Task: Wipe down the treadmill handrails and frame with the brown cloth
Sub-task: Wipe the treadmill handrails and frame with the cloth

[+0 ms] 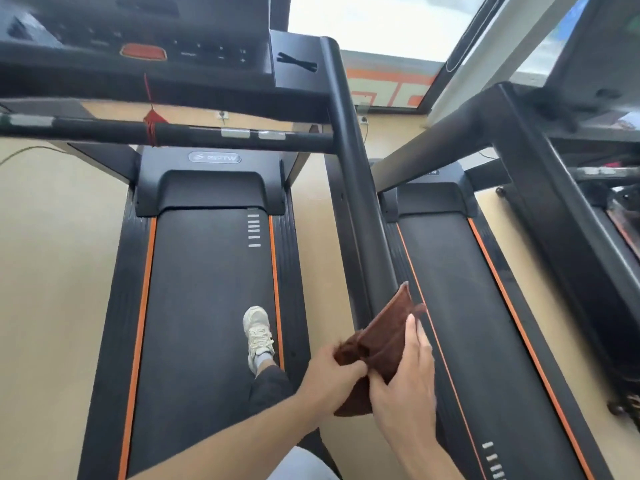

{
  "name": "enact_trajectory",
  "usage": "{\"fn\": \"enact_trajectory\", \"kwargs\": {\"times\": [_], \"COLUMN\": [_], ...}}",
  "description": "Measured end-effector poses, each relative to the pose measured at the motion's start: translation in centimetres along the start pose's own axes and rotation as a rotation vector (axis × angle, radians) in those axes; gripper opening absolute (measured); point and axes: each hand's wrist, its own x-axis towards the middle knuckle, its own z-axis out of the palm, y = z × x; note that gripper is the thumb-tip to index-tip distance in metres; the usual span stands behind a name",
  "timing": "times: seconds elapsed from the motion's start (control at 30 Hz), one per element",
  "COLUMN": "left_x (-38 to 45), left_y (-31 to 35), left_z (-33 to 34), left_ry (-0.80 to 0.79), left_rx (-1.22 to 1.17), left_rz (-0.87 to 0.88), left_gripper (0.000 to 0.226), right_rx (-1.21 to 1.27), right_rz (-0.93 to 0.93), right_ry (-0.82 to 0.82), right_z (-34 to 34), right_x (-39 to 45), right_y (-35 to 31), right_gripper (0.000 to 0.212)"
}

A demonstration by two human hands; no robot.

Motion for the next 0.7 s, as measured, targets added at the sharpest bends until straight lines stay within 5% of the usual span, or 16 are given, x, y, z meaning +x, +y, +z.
{"fn": "enact_trajectory", "kwargs": {"times": [0.17, 0.47, 0.7], "left_x": [7.7, 20.7, 22.6], "left_y": [5.4, 21.4, 22.2], "left_z": [-4.1, -12.8, -17.7], "left_ry": [0.234, 0.318, 0.431], "left_rx": [0.156, 0.045, -0.082], "left_rz": [0.220, 0.275, 0.150], "left_gripper": [0.021, 0.016, 0.016], "right_rx": [-0.219, 0.017, -0.495], "right_rz": [-0.139, -0.514, -1.152], "right_ry": [-0.084, -0.233, -0.346], "right_z": [-0.3, 1.7, 3.0], "right_x": [11.2, 36.2, 42.3], "right_y": [-7.0, -17.2, -24.8], "right_gripper": [0.093, 0.078, 0.053]}}
